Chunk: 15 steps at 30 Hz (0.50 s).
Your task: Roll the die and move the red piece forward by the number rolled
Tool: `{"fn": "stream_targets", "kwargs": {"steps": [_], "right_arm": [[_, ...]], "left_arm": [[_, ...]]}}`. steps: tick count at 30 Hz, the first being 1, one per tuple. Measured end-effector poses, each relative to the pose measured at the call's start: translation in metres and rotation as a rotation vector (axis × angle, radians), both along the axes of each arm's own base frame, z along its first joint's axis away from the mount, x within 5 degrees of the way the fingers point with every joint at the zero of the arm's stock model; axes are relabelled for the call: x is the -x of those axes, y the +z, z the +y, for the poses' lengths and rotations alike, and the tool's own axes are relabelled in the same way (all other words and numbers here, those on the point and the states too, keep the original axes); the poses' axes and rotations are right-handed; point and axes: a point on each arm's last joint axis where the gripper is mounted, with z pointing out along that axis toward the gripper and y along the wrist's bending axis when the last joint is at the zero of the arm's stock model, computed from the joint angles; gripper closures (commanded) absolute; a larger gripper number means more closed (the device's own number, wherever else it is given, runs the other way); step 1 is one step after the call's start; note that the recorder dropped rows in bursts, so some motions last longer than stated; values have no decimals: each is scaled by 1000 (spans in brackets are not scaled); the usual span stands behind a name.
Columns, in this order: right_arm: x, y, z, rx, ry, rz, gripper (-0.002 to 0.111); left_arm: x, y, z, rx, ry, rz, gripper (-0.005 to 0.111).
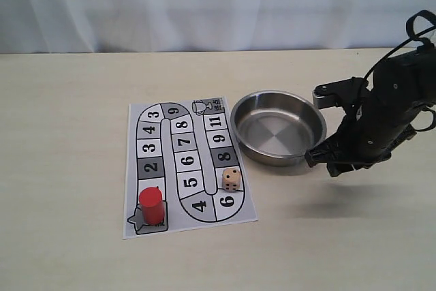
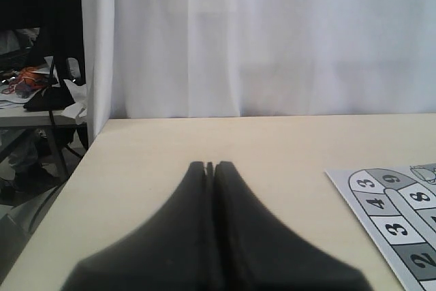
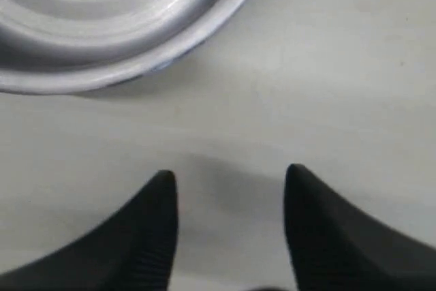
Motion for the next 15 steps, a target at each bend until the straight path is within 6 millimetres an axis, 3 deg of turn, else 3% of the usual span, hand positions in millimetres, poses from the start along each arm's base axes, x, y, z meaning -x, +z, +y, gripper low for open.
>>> {"fn": "stream_targets", "kwargs": {"steps": [4,15], "right_arm": [[2,-1,3,-39,-19,22,104],[8,2,27,-275,89,74,104]], "left_arm": [[0,0,0,0,0,0,107],[0,0,0,0,0,0,107]]}}
